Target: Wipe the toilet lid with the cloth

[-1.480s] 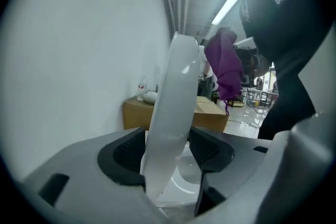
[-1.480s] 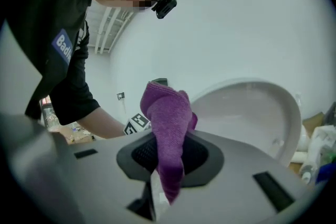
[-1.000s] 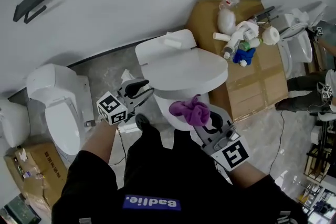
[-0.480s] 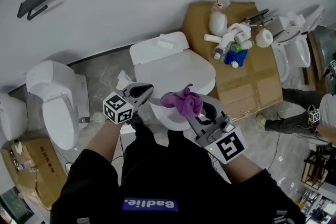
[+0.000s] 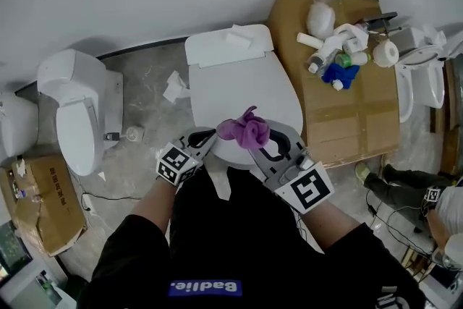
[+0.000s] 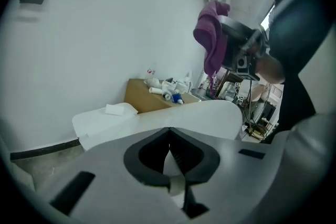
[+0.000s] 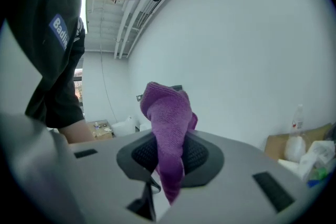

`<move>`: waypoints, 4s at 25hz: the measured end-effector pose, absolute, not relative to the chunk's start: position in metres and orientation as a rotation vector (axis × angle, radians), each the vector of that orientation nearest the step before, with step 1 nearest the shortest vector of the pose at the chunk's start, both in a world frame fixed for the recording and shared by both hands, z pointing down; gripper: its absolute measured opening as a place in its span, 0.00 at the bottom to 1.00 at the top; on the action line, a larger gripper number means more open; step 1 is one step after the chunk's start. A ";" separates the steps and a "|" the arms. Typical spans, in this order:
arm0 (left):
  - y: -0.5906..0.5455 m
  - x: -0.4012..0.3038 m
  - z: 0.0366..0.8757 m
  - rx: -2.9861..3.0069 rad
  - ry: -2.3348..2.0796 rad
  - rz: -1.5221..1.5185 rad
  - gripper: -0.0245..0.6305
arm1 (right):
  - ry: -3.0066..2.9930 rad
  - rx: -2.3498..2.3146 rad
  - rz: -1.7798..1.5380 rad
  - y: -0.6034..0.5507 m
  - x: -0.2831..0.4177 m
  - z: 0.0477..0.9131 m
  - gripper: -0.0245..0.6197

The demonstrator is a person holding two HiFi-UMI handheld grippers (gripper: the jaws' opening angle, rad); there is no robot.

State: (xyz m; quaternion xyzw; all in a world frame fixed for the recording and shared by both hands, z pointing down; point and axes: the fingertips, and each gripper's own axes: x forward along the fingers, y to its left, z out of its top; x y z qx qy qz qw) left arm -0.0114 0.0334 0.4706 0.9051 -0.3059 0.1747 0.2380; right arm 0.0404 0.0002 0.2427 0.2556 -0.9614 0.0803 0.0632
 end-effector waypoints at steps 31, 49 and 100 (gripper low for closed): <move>-0.025 -0.126 0.523 2.423 -1.020 0.286 0.06 | -2.299 0.535 0.085 -0.113 -0.114 0.610 0.15; -0.039 -0.101 0.540 2.415 -0.960 0.371 0.06 | -2.068 0.587 0.050 -0.186 -0.045 0.695 0.15; 0.091 -0.011 0.505 2.422 -1.004 0.302 0.06 | -1.887 1.105 0.398 -0.096 0.169 0.723 0.15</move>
